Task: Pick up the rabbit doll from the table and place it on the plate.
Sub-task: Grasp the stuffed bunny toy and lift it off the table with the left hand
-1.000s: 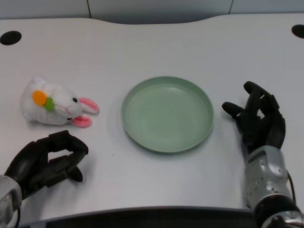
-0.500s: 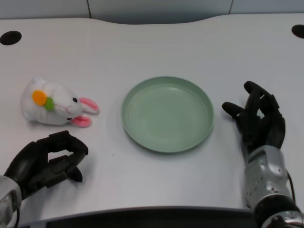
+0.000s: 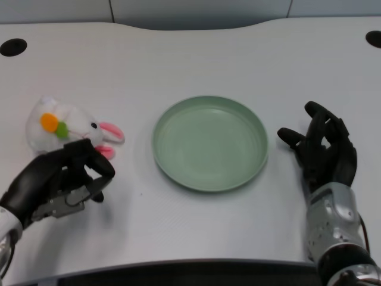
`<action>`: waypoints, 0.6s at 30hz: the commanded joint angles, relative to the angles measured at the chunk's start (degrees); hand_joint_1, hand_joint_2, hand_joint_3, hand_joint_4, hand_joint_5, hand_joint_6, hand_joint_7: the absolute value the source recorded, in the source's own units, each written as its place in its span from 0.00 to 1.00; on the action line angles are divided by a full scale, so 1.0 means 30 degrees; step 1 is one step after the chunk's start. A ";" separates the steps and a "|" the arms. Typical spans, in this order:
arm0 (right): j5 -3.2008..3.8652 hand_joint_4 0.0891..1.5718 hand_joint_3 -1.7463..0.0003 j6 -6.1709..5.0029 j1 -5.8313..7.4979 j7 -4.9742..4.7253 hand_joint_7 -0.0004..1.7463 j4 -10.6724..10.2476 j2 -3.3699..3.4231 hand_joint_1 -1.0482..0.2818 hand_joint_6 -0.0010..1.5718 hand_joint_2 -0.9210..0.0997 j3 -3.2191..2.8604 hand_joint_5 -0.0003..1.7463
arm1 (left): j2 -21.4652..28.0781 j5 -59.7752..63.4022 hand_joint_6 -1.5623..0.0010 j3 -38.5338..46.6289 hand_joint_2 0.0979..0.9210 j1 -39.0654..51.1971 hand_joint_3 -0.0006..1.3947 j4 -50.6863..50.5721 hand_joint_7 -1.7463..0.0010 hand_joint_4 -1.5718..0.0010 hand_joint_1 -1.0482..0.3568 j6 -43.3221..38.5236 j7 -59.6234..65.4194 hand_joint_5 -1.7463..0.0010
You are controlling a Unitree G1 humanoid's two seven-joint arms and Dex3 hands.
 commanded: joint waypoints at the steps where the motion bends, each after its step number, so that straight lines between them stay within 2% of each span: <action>1: 0.0011 0.20 0.68 0.0240 -0.0053 -0.0227 0.53 0.0260 0.0079 0.49 0.18 0.00 0.0045 0.68 | 0.0493 -0.0022 0.75 0.0377 1.00 -0.0287 0.29 -0.0797 0.12 0.69 0.39 -0.1746 -0.0171 0.00; 4: 0.0031 0.20 0.69 0.0239 -0.0067 -0.0265 0.53 0.0265 0.0098 0.49 0.19 0.00 0.0038 0.68 | 0.1252 -0.0218 0.75 0.0838 1.00 -0.1008 0.29 -0.2122 0.09 0.66 0.37 -0.0772 -0.0256 0.00; 8: -0.0018 0.20 0.69 0.0238 -0.0015 -0.0252 0.52 0.0164 0.0092 0.48 0.19 0.00 0.0110 0.67 | 0.2004 0.0197 0.75 0.1058 1.00 -0.1629 0.27 -0.2683 0.13 0.67 0.38 -0.0778 -0.0247 0.00; 9: -0.0003 0.20 0.69 0.0225 -0.0011 -0.0206 0.52 0.0176 0.0068 0.48 0.19 0.00 0.0102 0.67 | 0.2552 0.0931 0.74 0.1039 1.00 -0.1971 0.26 -0.2637 0.22 0.71 0.39 -0.1269 -0.0154 0.03; 10: 0.0009 0.20 0.68 0.0201 -0.0001 -0.0153 0.52 0.0197 0.0040 0.48 0.20 0.00 0.0093 0.67 | 0.2962 0.1512 0.73 0.1023 1.00 -0.2241 0.23 -0.2581 0.36 0.74 0.40 -0.1688 -0.0091 0.12; 12: 0.0019 0.20 0.68 0.0172 -0.0017 -0.0129 0.53 0.0240 0.0021 0.48 0.20 0.00 0.0083 0.67 | 0.3559 0.2480 0.71 0.0940 1.00 -0.2692 0.22 -0.2418 0.47 0.75 0.40 -0.2257 0.0028 0.19; 13: 0.0028 0.20 0.68 0.0159 -0.0026 -0.0106 0.53 0.0248 0.0026 0.48 0.19 0.00 0.0082 0.67 | 0.3944 0.3177 0.71 0.0829 1.00 -0.2960 0.19 -0.2351 0.57 0.74 0.39 -0.2447 0.0128 0.27; 14: 0.0053 0.20 0.68 0.0158 -0.0021 0.0022 0.53 0.0251 0.0018 0.47 0.19 0.00 0.0082 0.67 | 0.4428 0.4136 0.70 0.0660 1.00 -0.3242 0.16 -0.2247 0.72 0.77 0.36 -0.2784 0.0316 0.41; 15: 0.0032 0.18 0.68 0.0198 -0.0009 0.0081 0.53 0.0237 -0.0015 0.47 0.18 0.00 0.0111 0.68 | 0.4951 0.5246 0.69 0.0436 1.00 -0.3487 0.15 -0.2167 0.81 0.76 0.34 -0.3133 0.0550 0.49; 16: 0.0014 0.17 0.68 0.0230 0.0003 0.0120 0.54 0.0225 -0.0042 0.46 0.17 0.00 0.0134 0.68 | 0.5242 0.5964 0.70 0.0295 1.00 -0.3622 0.14 -0.2096 0.89 0.77 0.30 -0.3379 0.0709 0.57; 18: -0.0009 0.16 0.67 0.0260 0.0010 0.0128 0.54 0.0216 -0.0065 0.46 0.17 0.00 0.0155 0.68 | 0.5429 0.6587 0.70 0.0174 1.00 -0.3736 0.14 -0.1973 0.93 0.78 0.28 -0.3647 0.0888 0.61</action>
